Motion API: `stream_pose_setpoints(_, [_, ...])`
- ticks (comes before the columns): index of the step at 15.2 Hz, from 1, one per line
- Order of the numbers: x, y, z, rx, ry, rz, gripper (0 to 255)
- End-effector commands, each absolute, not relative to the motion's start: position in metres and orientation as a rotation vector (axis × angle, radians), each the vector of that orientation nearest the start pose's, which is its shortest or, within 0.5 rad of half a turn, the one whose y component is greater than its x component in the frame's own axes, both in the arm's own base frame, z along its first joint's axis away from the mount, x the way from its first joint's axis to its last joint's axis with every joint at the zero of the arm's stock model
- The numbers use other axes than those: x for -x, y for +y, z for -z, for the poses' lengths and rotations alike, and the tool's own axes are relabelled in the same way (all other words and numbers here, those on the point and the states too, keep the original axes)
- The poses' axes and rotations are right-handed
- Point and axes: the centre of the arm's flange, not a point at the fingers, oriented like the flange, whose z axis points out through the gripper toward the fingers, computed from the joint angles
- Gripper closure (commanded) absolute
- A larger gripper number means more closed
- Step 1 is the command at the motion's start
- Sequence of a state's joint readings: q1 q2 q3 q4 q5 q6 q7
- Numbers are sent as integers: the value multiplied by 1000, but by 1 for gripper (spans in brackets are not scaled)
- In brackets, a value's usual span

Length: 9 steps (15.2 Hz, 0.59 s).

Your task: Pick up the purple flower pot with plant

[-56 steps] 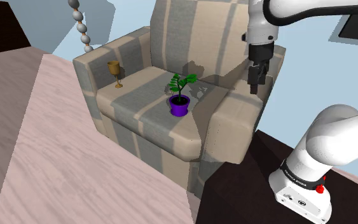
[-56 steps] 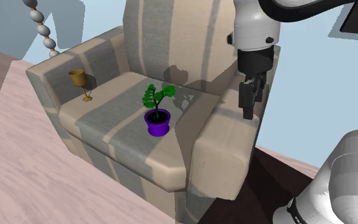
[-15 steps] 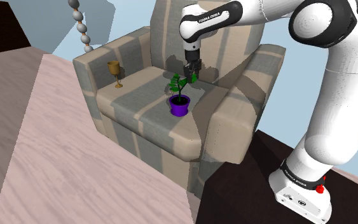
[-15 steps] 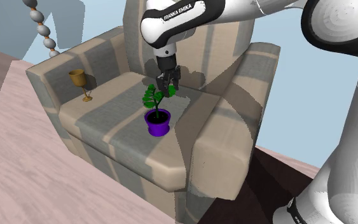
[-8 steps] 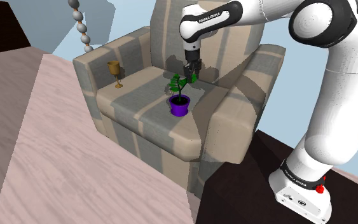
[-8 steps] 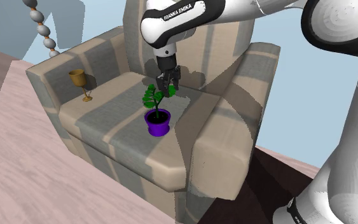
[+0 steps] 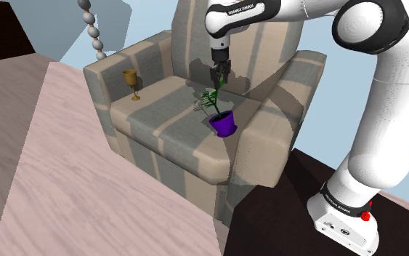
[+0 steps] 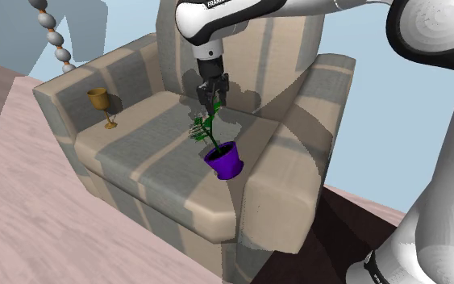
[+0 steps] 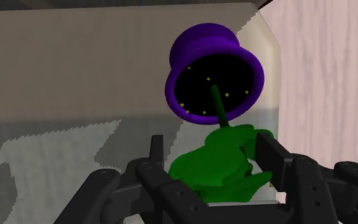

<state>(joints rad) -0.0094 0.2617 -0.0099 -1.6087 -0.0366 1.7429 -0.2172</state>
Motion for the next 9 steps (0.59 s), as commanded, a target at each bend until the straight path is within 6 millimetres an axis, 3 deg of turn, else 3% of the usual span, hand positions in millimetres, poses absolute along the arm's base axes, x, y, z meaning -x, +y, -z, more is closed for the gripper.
stream_pose_setpoints(1, [-626, -15, -477, 3141, -326, -205, 255])
stream_pose_setpoints(7, [-626, -15, -509, 3141, -326, -205, 255])
stream_pose_setpoints(9, [-626, -15, -509, 3141, -326, -205, 255])
